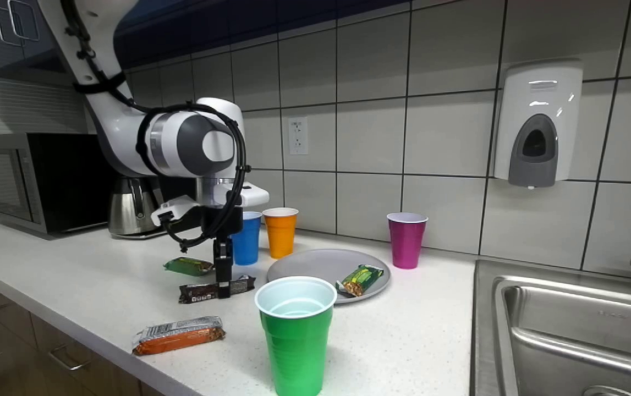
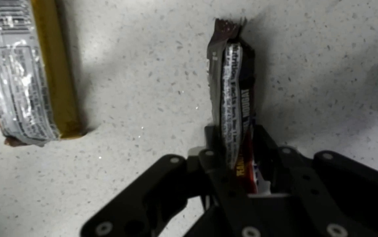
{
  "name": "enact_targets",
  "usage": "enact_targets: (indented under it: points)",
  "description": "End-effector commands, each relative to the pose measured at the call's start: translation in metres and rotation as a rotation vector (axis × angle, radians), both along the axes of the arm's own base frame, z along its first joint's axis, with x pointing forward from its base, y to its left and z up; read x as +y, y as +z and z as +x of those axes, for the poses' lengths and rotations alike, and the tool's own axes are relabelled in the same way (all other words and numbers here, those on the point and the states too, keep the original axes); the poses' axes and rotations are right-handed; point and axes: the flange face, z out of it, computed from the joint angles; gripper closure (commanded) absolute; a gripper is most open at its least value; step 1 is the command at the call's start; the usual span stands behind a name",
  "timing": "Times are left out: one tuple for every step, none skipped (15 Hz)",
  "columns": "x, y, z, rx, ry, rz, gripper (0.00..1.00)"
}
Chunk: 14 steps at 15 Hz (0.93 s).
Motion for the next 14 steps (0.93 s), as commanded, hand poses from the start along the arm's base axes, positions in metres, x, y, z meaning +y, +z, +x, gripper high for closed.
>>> enact_targets:
  points:
    - [-0.004,0.015,-0.006,-0.030,-0.021,0.009,0.97]
    - [-0.005,0.019,-0.006,-0.032,-0.019,0.008,0.98]
    - [-0.004,0.024,-0.007,-0.037,-0.013,0.004,0.95]
    - [-0.004,0.029,-0.007,-0.044,-0.009,0.002,0.95]
    - [-0.004,0.036,-0.007,-0.052,-0.003,-0.003,0.95]
    - [-0.003,0.042,-0.007,-0.059,0.006,-0.001,0.95]
    - [-0.003,0.049,-0.008,-0.064,0.014,-0.004,0.95]
    - [-0.002,0.054,-0.008,-0.071,0.018,-0.004,0.95]
    - [-0.002,0.060,-0.009,-0.075,0.024,-0.007,0.95]
    - [-0.003,0.065,-0.010,-0.078,0.028,-0.007,0.95]
    - [-0.004,0.069,-0.010,-0.076,0.030,-0.012,0.95]
    - [-0.005,0.073,-0.011,-0.074,0.032,-0.012,0.95]
    - [-0.007,0.076,-0.011,-0.065,0.033,-0.018,0.95]
    - [-0.009,0.079,-0.011,-0.056,0.034,-0.021,0.95]
